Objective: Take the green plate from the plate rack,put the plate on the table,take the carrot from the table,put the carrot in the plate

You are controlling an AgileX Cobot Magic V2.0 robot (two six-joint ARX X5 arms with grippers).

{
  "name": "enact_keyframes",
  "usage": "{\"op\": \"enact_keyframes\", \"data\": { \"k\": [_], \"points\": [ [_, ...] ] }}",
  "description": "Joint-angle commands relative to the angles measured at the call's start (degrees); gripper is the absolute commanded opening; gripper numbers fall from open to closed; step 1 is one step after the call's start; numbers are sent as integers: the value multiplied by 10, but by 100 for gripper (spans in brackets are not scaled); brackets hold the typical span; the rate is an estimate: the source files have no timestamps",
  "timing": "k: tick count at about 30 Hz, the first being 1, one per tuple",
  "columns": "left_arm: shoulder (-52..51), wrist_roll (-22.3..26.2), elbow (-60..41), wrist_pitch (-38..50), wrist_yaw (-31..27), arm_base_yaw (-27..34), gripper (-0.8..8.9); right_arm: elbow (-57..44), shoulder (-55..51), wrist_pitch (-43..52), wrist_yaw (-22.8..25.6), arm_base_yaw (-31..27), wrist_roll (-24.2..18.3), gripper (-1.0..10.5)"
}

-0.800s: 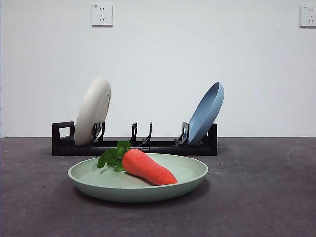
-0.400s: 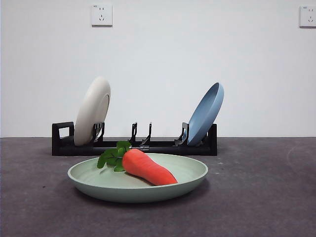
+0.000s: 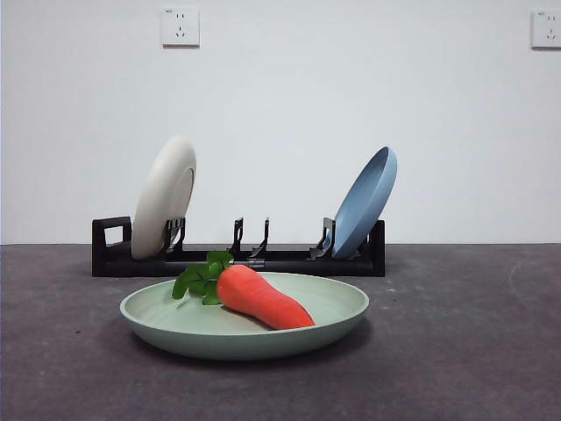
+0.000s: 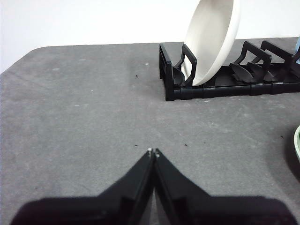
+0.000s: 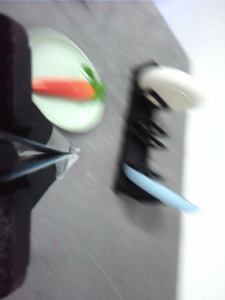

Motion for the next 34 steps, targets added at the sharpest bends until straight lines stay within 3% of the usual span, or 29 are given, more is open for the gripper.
{"op": "enact_keyframes", "data": {
  "k": [1, 4, 10, 19, 34],
  "points": [
    [-2, -4, -4, -4, 0, 1, -3, -82, -43, 71, 2, -38, -17, 1],
    [-2, -4, -4, -4, 0, 1, -3, -179, -90, 155, 1, -72, -1, 1],
    [-2, -4, -4, -4, 0, 1, -3, -332, -154, 263, 1, -112, 79, 1],
    [-2, -4, -4, -4, 0, 1, -3, -400, -173, 267, 1, -118, 74, 1],
    [-2, -4, -4, -4, 0, 1, -3, -401, -173, 271, 2, -117, 64, 1]
  ]
}}
